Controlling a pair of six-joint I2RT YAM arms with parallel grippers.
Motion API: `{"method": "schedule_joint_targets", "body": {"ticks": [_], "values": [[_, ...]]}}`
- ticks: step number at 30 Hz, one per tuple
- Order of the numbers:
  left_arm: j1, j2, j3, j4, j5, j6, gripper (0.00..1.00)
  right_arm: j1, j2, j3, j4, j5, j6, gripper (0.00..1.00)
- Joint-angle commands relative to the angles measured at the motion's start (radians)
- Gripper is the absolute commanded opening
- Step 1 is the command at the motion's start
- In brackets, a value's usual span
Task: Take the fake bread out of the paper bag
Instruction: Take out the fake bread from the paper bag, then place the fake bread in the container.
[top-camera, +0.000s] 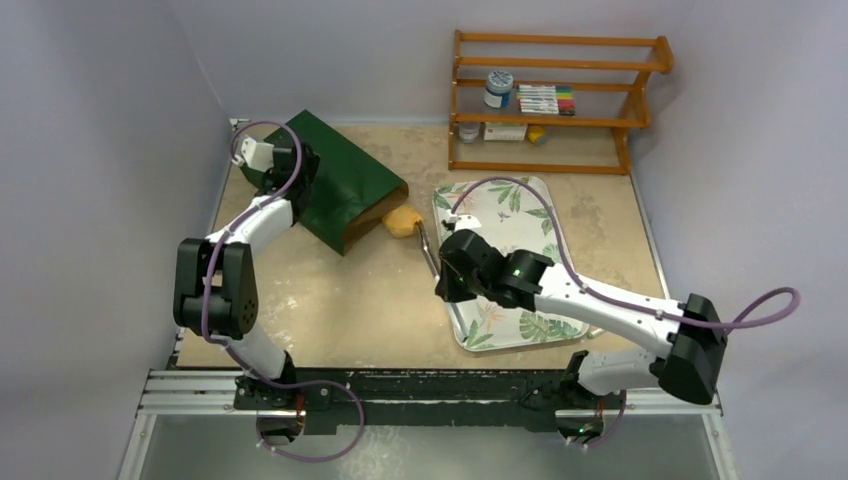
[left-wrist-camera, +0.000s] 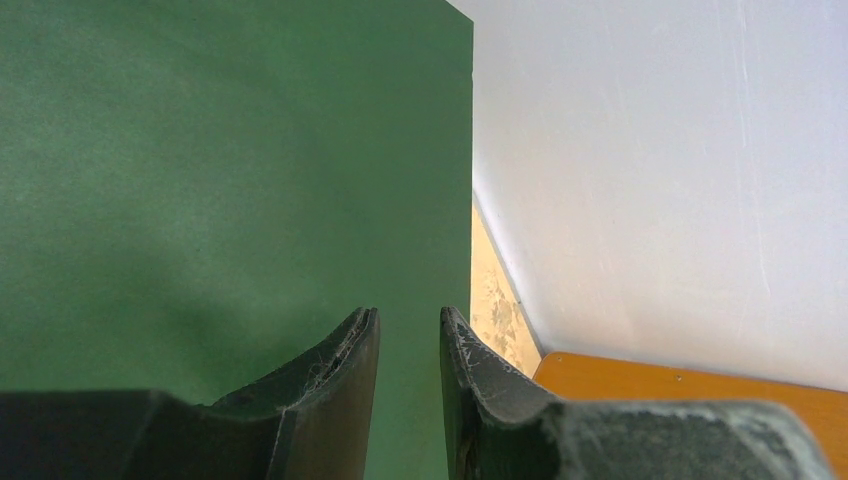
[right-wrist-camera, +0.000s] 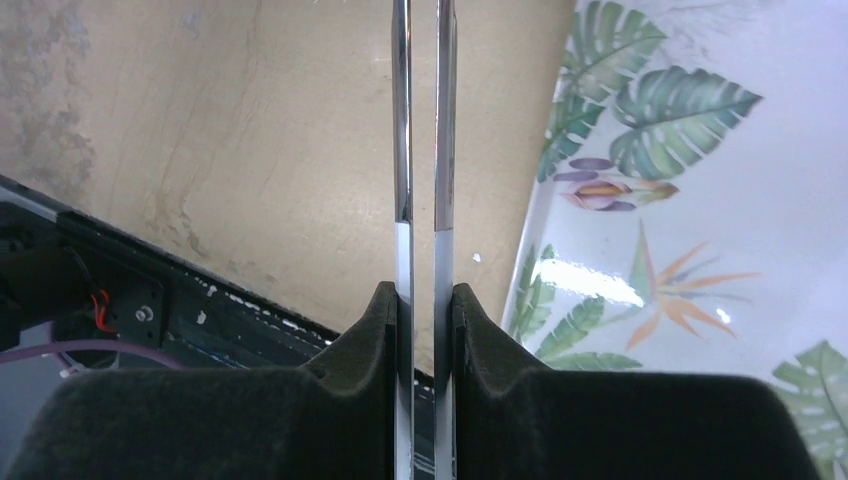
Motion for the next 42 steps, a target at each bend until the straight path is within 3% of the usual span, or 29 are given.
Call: {"method": "schedule_joint_targets", "body": {"ticks": [1,15,20,27,28,31,33,42], "values": [[-0.011,0.006,0.045,0.008,-0.033,0.013,0.28,-0.004,-0.108,0.076,-0.113,0.116,0.093,0.0],[-0.011,0.024,0.068,0.005,-0.044,0.033,0.28,-0.006,-0.249,-0.01,-0.24,0.25,0.299,0.0],[-0.011,0.026,0.071,-0.002,-0.043,0.053,0.28,-0.011,-0.241,-0.138,-0.105,0.226,0.33,0.0],[-0.011,0.015,0.06,-0.023,-0.05,0.07,0.28,-0.013,-0.058,-0.19,0.046,0.183,0.348,0.0],[-0.011,0.011,0.056,-0.025,-0.051,0.068,0.28,-0.012,-0.039,-0.185,0.05,0.18,0.351,0.02],[-0.011,-0.002,0.048,-0.029,-0.051,0.065,0.28,-0.013,-0.011,-0.184,0.054,0.173,0.369,0.22],[-0.011,-0.011,0.045,-0.031,-0.046,0.065,0.29,-0.013,-0.012,-0.195,0.053,0.17,0.384,0.28],[-0.002,-0.032,0.041,-0.038,-0.037,0.067,0.29,-0.013,-0.048,-0.206,0.027,0.189,0.413,0.38]]}}
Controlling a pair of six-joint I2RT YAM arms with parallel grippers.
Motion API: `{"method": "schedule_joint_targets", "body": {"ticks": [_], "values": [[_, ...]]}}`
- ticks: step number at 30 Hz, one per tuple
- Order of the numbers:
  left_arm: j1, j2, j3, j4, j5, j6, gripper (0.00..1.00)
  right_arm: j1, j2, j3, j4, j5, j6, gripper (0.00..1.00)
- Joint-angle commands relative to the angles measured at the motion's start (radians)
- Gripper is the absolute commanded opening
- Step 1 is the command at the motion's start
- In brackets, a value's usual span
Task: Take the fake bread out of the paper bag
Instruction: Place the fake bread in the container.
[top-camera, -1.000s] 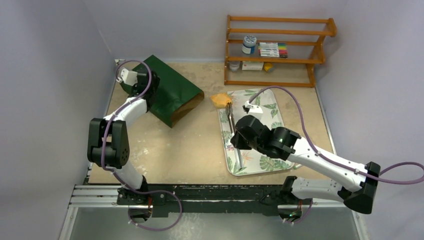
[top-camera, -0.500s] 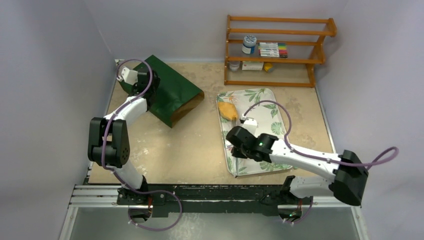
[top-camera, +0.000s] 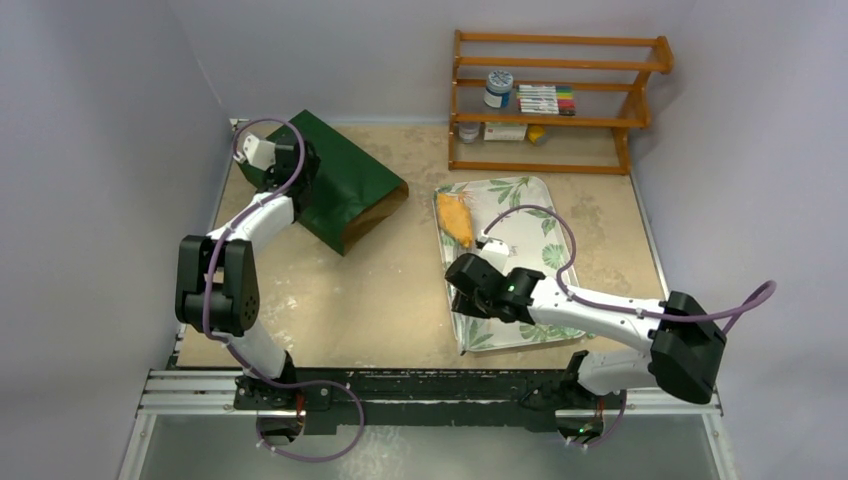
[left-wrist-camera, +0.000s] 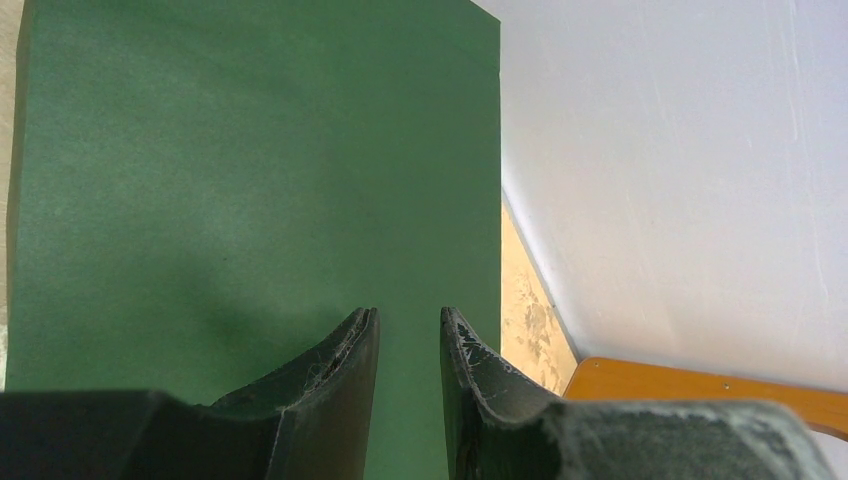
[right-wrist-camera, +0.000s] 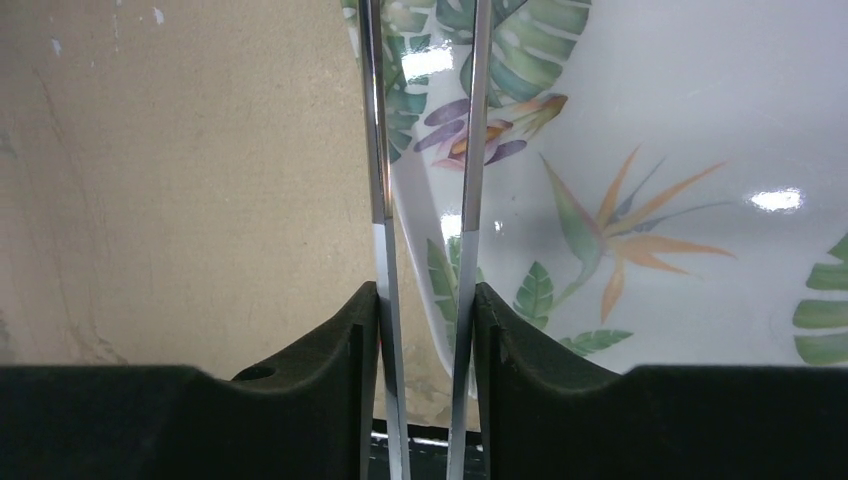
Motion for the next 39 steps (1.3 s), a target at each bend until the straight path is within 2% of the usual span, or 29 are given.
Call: {"method": "schedule_joint_targets", "body": {"ticks": [1,23,25,30,39], "values": [[0.006,-0.056,0.01,0.015,-0.007,0.017,0.29,-0.004,-0.048,0.005,0.005,0.037,0.034,0.38],[0.007,-0.065,0.018,0.027,-0.027,-0.014,0.29,0.006,-0.179,0.018,-0.12,0.013,0.002,0.41],[0.01,-0.065,0.017,0.027,-0.032,-0.018,0.29,0.008,-0.189,0.025,-0.13,0.012,-0.008,0.4],[0.02,-0.064,0.027,0.001,-0.053,-0.021,0.29,0.012,-0.207,0.016,-0.106,-0.018,-0.051,0.3],[0.088,-0.065,0.085,-0.102,-0.098,-0.04,0.29,0.076,-0.223,0.073,-0.021,0.002,-0.163,0.3]]}}
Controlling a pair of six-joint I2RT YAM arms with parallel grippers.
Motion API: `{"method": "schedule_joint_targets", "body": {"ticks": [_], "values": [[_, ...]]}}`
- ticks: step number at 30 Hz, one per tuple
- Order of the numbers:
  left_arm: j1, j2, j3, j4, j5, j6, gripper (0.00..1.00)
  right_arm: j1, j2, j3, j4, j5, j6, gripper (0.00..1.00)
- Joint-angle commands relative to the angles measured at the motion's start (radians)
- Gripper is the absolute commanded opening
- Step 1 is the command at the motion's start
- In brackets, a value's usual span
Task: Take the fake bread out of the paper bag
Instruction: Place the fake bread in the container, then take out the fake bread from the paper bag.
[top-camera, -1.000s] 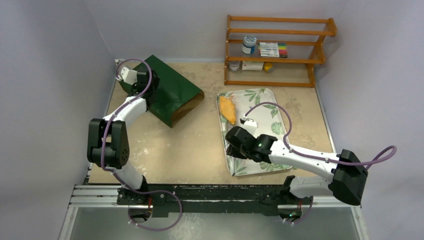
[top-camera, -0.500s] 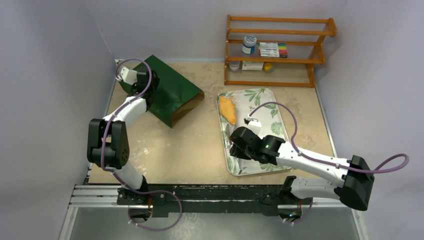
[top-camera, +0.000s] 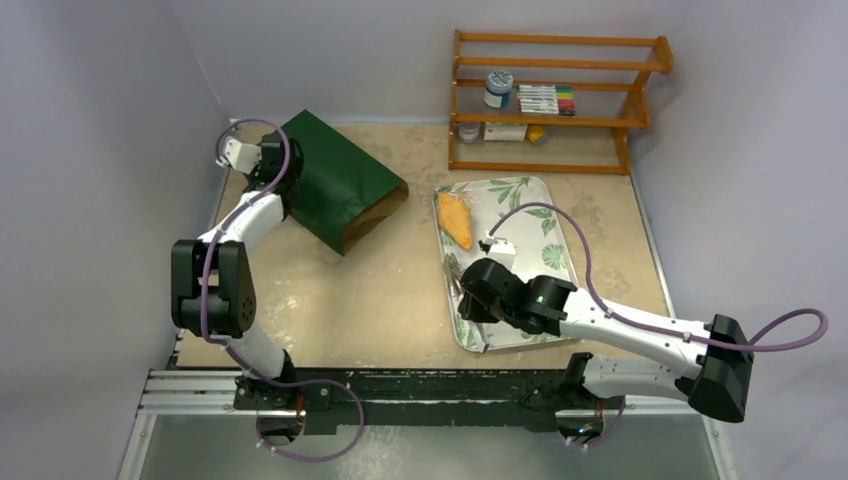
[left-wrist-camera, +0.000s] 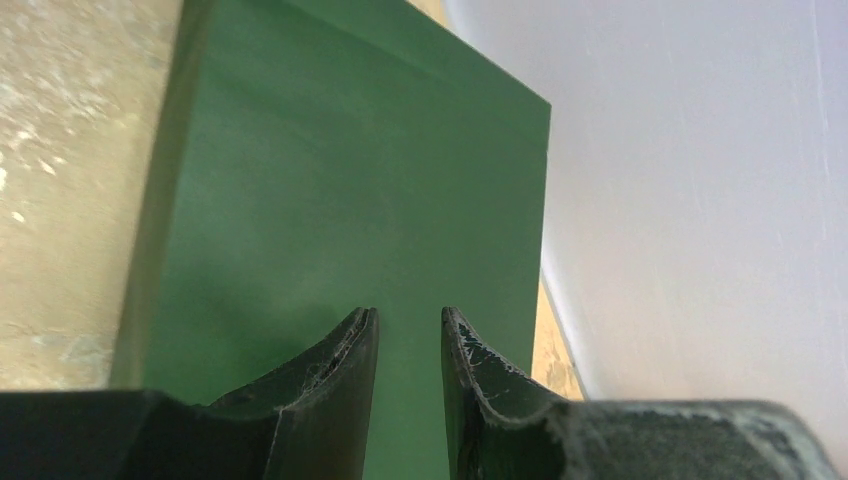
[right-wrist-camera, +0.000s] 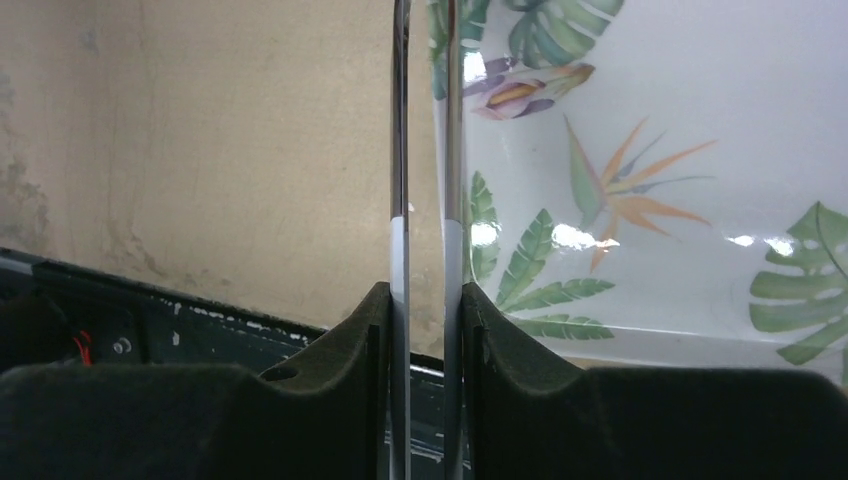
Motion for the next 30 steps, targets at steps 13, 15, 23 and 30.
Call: {"method": "schedule_joint_targets", "body": {"ticks": [13,15,23,30], "values": [[0.143,0.026,0.216,-0.24,-0.134,-0.032,0.32,0.02,0.195,0.234,0.349,-0.076,-0.32,0.31],[0.163,0.034,0.216,-0.249,-0.134,-0.035,0.32,0.019,0.246,0.253,0.411,-0.091,-0.352,0.31],[0.217,0.099,0.262,-0.276,-0.122,-0.024,0.34,-0.056,0.398,0.292,0.592,-0.165,-0.44,0.31],[0.247,0.166,0.312,-0.293,-0.126,0.006,0.34,-0.157,0.509,0.327,0.709,-0.279,-0.514,0.31]]}}
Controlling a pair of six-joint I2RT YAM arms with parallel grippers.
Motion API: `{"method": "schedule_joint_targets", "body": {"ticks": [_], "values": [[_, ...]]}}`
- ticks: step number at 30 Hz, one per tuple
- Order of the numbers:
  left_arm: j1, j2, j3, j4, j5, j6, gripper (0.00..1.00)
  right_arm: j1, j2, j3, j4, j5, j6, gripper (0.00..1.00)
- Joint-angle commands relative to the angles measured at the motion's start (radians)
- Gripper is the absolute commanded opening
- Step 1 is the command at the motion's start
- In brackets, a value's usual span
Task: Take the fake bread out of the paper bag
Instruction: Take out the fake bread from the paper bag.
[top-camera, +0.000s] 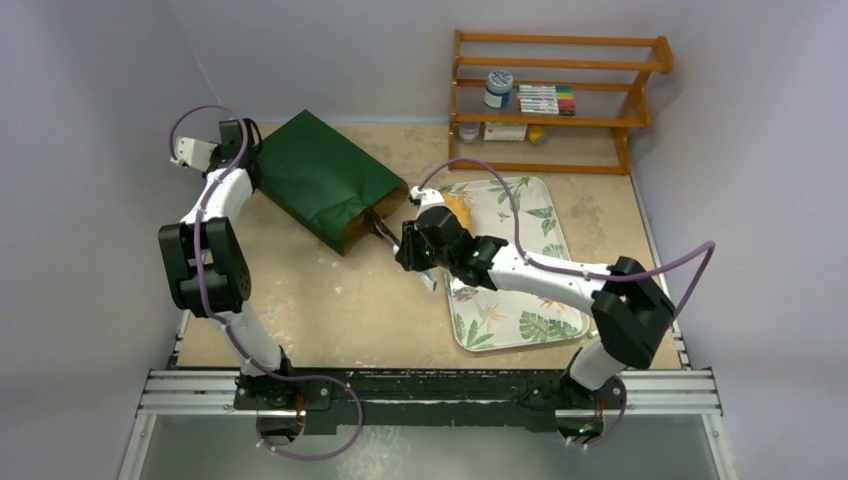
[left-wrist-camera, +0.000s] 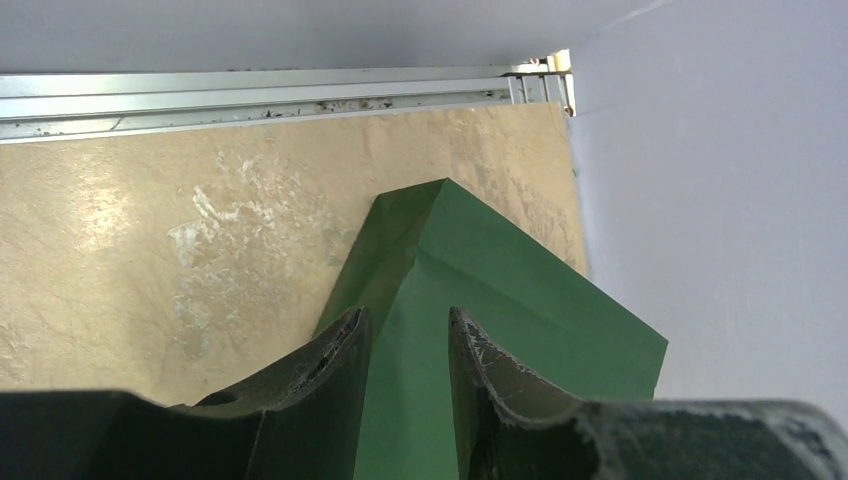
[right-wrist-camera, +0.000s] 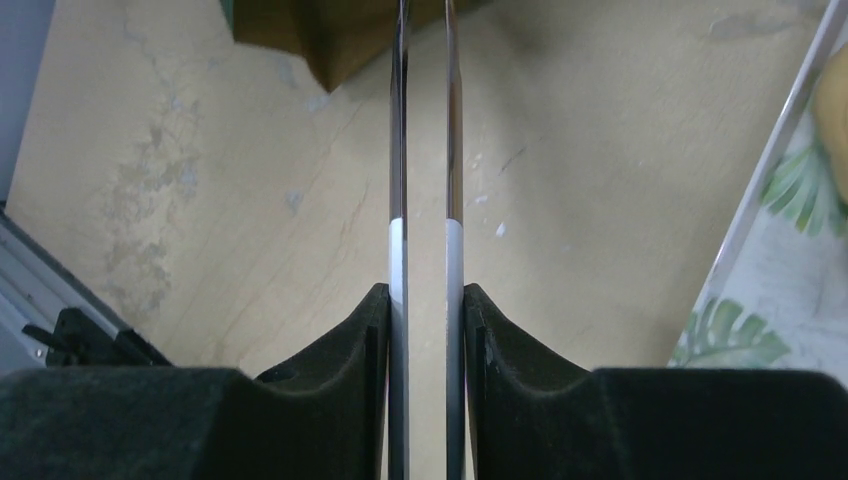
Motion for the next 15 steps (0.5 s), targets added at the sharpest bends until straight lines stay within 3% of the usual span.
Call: {"method": "schedule_joint_targets", "body": {"ticks": [1,9,15], "values": [[0.029,0.026,0.054,0.003,-0.015,0.024,0.34,-0.046,0.058,0.084,0.156,-0.09,-0.083,0.31],[0.055,0.102,0.075,0.024,-0.014,0.031,0.35,-0.057,0.244,0.216,0.239,-0.189,-0.138,0.3],[0.088,0.202,0.171,0.013,0.003,0.087,0.37,-0.056,0.319,0.262,0.323,-0.232,-0.158,0.3]]}}
